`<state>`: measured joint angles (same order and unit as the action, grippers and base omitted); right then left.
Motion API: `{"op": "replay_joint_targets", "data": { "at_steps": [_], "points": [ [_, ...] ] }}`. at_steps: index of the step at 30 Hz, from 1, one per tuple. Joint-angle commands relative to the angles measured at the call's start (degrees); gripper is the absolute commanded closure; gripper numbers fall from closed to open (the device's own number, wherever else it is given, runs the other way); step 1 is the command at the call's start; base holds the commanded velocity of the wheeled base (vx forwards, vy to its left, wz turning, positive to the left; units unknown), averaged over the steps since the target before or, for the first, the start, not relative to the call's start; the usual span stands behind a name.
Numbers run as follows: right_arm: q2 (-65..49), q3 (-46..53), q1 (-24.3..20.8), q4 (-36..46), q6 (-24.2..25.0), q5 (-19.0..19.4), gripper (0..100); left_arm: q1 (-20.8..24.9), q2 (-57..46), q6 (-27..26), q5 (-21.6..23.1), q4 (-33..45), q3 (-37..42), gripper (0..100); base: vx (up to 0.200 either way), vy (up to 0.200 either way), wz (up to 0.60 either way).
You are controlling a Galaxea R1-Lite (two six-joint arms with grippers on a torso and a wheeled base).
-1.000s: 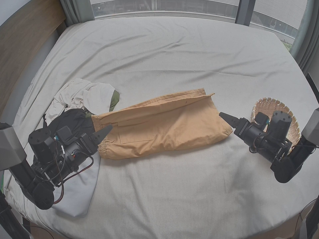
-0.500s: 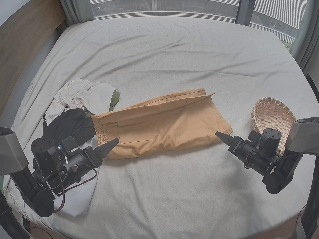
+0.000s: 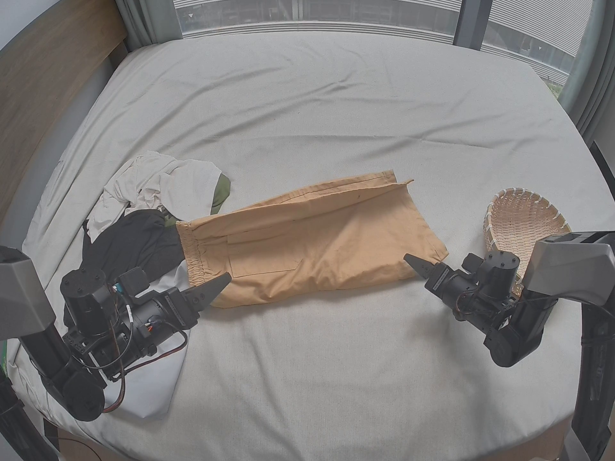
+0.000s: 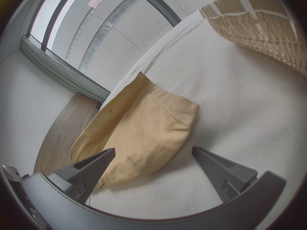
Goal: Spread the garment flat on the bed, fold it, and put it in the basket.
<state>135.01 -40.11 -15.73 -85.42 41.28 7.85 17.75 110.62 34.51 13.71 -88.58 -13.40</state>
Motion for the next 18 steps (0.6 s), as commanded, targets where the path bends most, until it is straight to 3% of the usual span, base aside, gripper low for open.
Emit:
{"op": "replay_joint_targets", "data": {
  "at_steps": [1,5,16,17,18],
  "points": [
    [4.03,-6.65,-0.53,1.84,0.03,-0.12,0,-0.08,0.48,-0.06,-0.09,-0.02,0.04,0,0.000,0.000,0.00],
    [4.21,-12.10,-0.53,6.67,0.38,-0.03,0,-0.08,0.56,-0.06,-0.09,-0.02,0.13,0,0.000,0.000,0.00],
    [5.26,-17.64,-0.80,8.43,1.00,-0.29,0,-0.26,0.56,-0.15,-0.27,-0.02,0.13,0,0.000,0.000,0.00],
    [5.26,-17.64,-0.80,8.43,1.00,-0.29,100,-0.26,0.56,-0.15,-0.27,-0.10,0.21,0,0.000,0.000,0.00],
    [5.26,-17.55,-0.80,8.43,1.09,-0.29,100,-0.35,0.56,-0.15,-0.27,-0.02,0.21,0,0.000,0.000,0.00]
  ]
}}
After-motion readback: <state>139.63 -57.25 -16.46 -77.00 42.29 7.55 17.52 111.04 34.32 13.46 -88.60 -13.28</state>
